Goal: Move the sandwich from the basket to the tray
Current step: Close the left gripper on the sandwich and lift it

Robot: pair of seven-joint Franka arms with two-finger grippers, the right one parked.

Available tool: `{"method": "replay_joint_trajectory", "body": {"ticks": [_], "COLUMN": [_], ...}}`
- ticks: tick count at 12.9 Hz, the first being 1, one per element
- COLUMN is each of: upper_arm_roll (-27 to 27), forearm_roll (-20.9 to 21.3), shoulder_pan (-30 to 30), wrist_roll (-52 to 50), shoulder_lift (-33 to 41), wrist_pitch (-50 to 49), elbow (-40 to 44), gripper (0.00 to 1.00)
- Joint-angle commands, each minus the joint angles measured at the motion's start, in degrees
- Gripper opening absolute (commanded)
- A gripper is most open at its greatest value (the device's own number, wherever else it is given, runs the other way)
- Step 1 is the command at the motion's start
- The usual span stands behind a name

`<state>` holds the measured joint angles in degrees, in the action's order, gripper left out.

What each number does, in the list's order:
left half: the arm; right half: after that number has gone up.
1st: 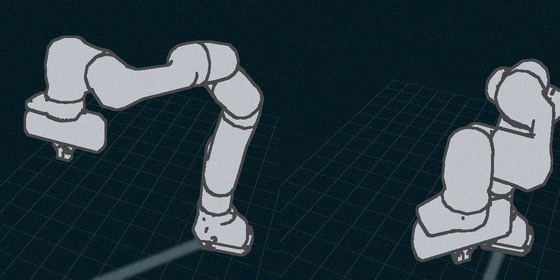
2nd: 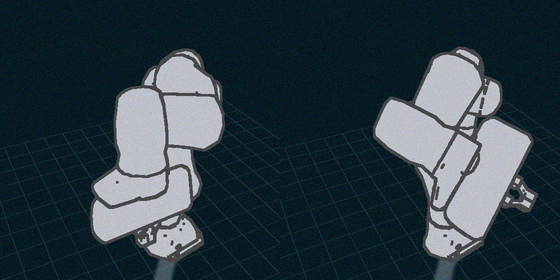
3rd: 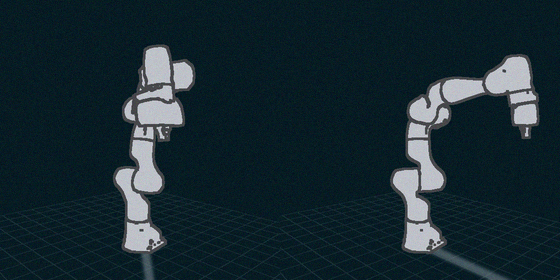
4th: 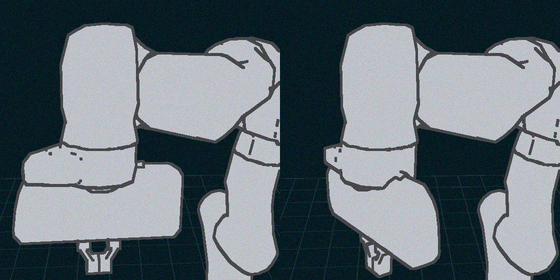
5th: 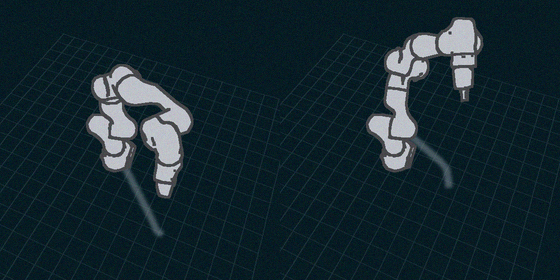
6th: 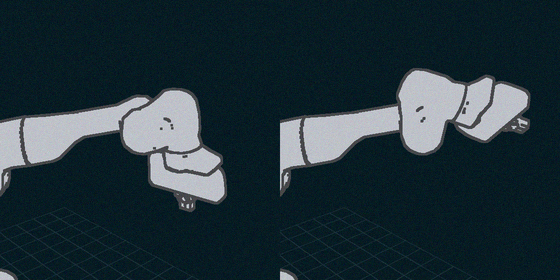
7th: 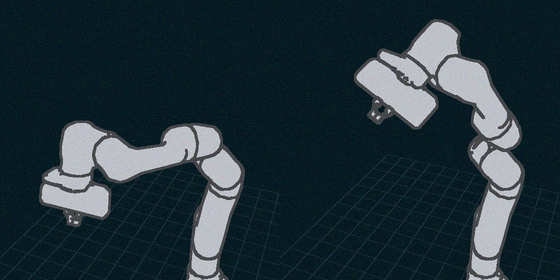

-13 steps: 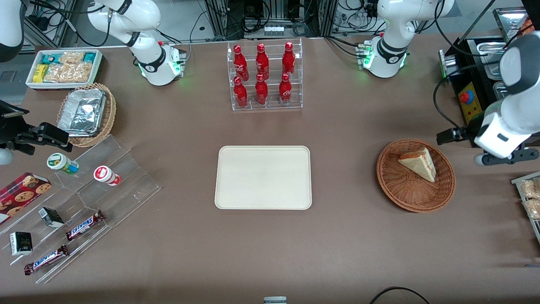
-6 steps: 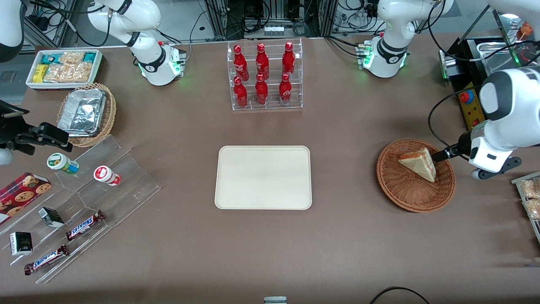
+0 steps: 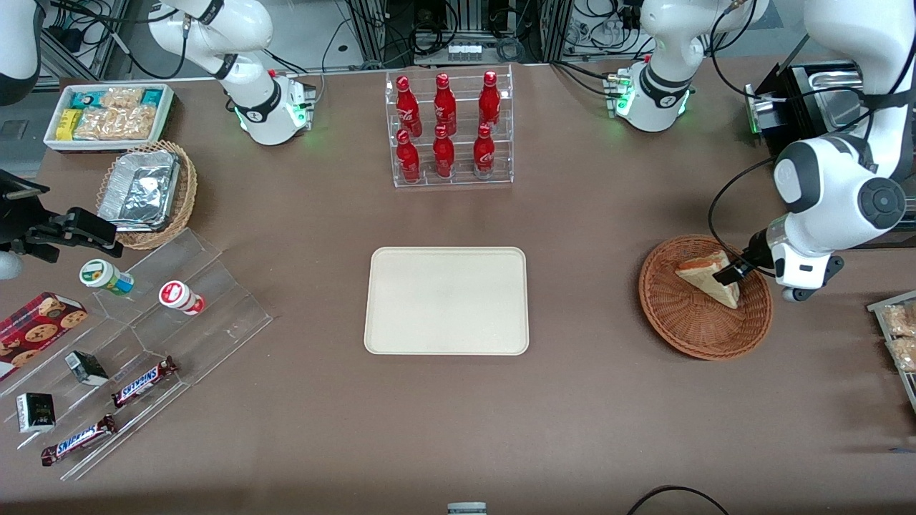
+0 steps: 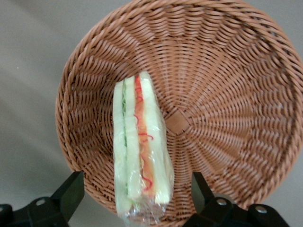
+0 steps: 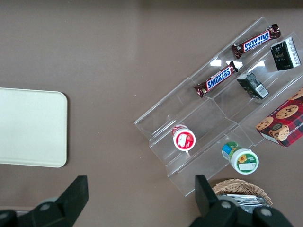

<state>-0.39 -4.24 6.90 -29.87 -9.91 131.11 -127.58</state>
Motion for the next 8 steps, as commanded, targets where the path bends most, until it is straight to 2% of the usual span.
{"method": "replay_joint_trajectory", "body": {"ticks": [1,4,5,8], "upper_arm_roll": [-0.5,-0.5,-0.5,-0.5], "forearm_roll": [-2.1,-5.7,-5.7,-5.4], "shoulder_pan": [1.2,1.0,1.0,0.6], "wrist_roll": [-1.8,-1.9,-2.0,-1.6], "shoulder_lift": [-2.6,-6.7,-7.0,-6.9], "wrist_pitch": [3.8,6.5,6.5,5.7], "elbow": [-0.6,-0.3,-0.3,-0.3], "gripper": [1.0,0.99,0.94,0.5]}}
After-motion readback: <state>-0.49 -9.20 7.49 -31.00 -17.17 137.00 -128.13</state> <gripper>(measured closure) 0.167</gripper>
